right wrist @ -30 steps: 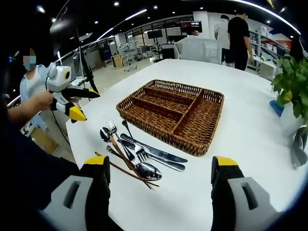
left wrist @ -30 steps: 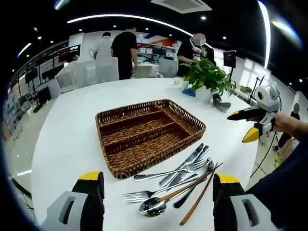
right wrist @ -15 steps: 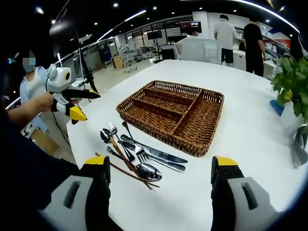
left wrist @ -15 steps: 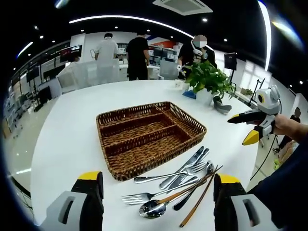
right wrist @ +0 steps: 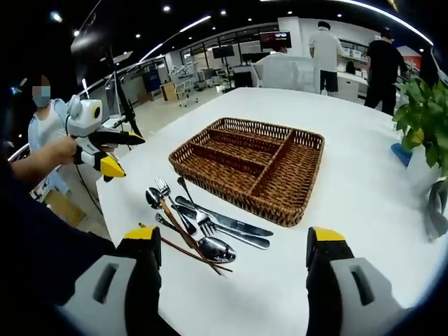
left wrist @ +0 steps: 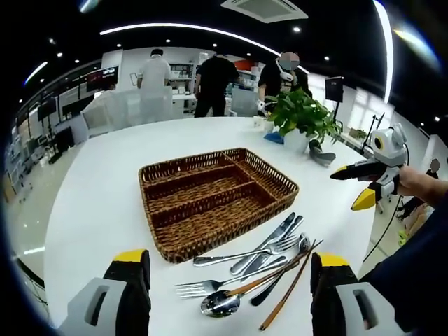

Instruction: Arrange the knives, forks, and spoons in their matching storage slots by inserting each utensil handle-first until every utensil is classified and aligned in the correct compartment

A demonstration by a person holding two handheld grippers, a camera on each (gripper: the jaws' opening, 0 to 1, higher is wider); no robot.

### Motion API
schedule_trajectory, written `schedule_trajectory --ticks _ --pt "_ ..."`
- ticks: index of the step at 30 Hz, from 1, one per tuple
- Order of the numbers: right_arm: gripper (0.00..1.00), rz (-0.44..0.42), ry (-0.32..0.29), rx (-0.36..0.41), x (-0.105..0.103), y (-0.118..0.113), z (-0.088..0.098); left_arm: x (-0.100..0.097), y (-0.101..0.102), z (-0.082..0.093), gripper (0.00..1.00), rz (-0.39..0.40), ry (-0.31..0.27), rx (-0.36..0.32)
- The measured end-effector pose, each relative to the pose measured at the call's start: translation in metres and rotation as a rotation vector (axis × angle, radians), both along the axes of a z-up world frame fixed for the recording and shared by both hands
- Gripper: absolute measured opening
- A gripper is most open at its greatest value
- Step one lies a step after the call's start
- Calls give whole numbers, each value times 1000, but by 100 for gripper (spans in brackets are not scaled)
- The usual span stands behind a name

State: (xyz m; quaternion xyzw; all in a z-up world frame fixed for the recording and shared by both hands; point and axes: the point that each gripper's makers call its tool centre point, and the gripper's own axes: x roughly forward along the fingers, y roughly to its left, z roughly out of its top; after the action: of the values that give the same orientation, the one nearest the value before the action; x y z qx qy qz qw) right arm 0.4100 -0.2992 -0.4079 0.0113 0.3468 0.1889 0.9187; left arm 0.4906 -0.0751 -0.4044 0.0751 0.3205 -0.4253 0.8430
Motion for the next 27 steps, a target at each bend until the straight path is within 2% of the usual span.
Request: schedule_trajectory --ticks 27 --pt "84 0 0 -1 -7 -4 1 -2 -1 -2 94 -16 11 8"
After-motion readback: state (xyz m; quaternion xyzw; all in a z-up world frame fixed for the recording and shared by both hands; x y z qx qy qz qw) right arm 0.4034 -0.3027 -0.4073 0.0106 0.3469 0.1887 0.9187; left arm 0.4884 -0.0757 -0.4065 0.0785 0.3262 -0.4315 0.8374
